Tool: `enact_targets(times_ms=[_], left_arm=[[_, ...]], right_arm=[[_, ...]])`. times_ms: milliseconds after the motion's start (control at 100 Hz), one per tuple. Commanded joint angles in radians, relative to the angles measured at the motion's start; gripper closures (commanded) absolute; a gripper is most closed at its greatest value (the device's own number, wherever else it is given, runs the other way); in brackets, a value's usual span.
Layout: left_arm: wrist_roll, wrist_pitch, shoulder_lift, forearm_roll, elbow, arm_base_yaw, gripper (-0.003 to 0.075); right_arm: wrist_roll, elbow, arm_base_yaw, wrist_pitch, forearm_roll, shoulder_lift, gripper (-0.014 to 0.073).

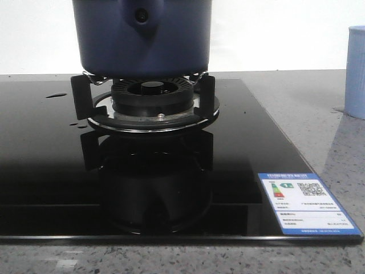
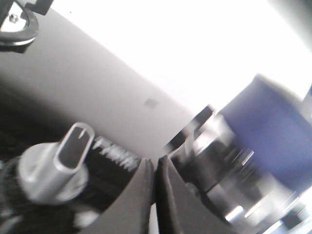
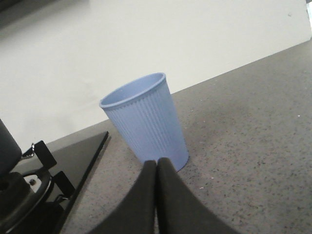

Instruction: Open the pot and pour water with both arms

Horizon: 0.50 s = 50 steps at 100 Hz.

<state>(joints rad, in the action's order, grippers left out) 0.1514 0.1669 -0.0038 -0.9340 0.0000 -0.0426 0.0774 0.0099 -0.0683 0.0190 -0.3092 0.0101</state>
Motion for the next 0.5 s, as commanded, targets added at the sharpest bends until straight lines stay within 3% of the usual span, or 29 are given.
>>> enact_targets(times_ms=[0,140,330,490], left_arm=[[-0.009,-0.095,-0.026,-0.204,0.032,0.002,0.0739],[-0.009,-0.061,-0.026,-0.272,0.011,0.002,0.0739],[0.087,0.071,0.016,-0.215,-0.115,0.002,0.0739],[0.198,0.229,0.164,-0.115,-0.262,0.002,0.0739]], right_arm=[[0.002,0.026,-0.008,-0.1,-0.063,0.018,0.0661],[0.002,-0.026,-0.008,-0.044,-0.121,0.018,0.0661],[0.002,-0.207,-0.008,0.236,-0.108,-0.038,0.0661],[0.0,-0.381,-0.008,0.489,-0.104,-0.178,0.0661]])
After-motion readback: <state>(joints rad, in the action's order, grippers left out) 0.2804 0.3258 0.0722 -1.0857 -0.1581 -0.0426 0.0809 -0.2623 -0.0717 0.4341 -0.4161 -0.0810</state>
